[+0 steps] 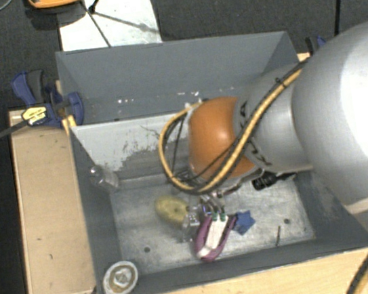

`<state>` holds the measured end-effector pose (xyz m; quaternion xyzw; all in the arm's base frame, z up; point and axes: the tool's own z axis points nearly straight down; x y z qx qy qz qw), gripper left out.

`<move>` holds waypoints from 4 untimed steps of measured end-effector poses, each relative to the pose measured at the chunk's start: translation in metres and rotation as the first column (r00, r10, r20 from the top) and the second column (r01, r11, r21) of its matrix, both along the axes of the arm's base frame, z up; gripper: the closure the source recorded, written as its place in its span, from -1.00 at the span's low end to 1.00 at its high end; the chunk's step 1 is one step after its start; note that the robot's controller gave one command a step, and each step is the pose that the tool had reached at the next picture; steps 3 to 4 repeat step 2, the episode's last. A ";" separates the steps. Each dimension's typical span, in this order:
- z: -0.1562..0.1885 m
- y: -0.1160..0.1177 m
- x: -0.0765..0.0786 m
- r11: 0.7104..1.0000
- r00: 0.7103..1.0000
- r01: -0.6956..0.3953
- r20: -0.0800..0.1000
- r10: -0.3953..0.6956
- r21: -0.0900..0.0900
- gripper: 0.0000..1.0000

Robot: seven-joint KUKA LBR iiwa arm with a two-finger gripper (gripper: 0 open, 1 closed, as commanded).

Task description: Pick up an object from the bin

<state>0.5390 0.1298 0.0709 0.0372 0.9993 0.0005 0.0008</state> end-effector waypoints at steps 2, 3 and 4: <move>0.142 -0.006 0.013 1.000 1.000 -0.024 0.010 0.024 0.002 1.00; 0.142 -0.006 0.013 1.000 1.000 -0.024 0.010 0.024 0.002 1.00; 0.142 -0.006 0.013 1.000 1.000 -0.024 0.010 0.024 0.002 1.00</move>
Offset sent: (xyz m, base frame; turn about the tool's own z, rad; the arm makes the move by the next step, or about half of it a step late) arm 0.0000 0.0000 0.0000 0.0000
